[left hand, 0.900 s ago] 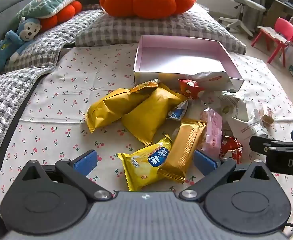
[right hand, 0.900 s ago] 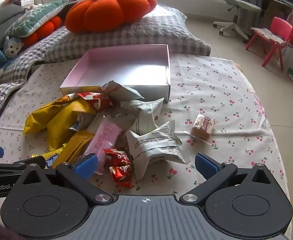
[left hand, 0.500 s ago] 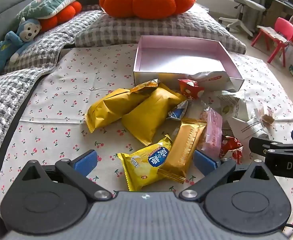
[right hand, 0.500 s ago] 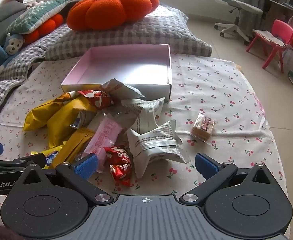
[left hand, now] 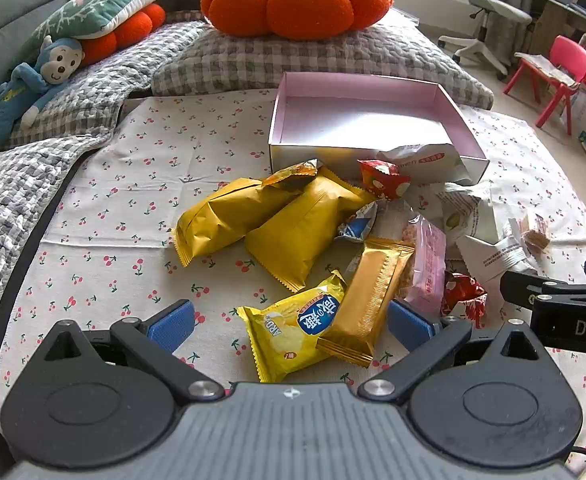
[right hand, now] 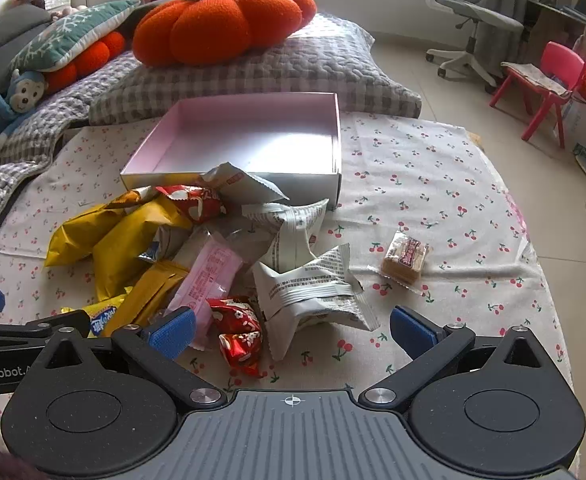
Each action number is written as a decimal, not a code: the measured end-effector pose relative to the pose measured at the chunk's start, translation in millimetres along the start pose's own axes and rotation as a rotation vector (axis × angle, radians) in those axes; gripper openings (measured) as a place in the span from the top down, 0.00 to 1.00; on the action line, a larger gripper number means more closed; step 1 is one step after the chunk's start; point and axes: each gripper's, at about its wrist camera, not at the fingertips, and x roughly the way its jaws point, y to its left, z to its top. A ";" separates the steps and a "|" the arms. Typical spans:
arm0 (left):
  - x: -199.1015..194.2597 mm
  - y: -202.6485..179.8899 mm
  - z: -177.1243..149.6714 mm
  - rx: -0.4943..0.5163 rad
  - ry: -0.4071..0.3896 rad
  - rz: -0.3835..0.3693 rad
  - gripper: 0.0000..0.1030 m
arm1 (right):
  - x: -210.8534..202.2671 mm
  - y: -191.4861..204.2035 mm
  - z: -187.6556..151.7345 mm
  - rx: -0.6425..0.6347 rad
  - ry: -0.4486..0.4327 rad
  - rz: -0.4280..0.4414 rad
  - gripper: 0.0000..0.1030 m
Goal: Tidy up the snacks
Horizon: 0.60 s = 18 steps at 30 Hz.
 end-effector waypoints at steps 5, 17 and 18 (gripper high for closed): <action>-0.1 0.2 0.1 0.000 -0.001 0.000 0.00 | 0.0 -0.1 0.1 0.002 -0.002 0.000 0.00; -0.8 0.2 0.2 -0.001 -0.003 0.001 0.00 | -3.9 0.7 1.0 0.004 -0.011 -0.003 0.00; -1.0 0.5 0.5 -0.001 -0.004 0.001 0.00 | -3.9 0.8 1.0 0.005 -0.012 -0.002 0.00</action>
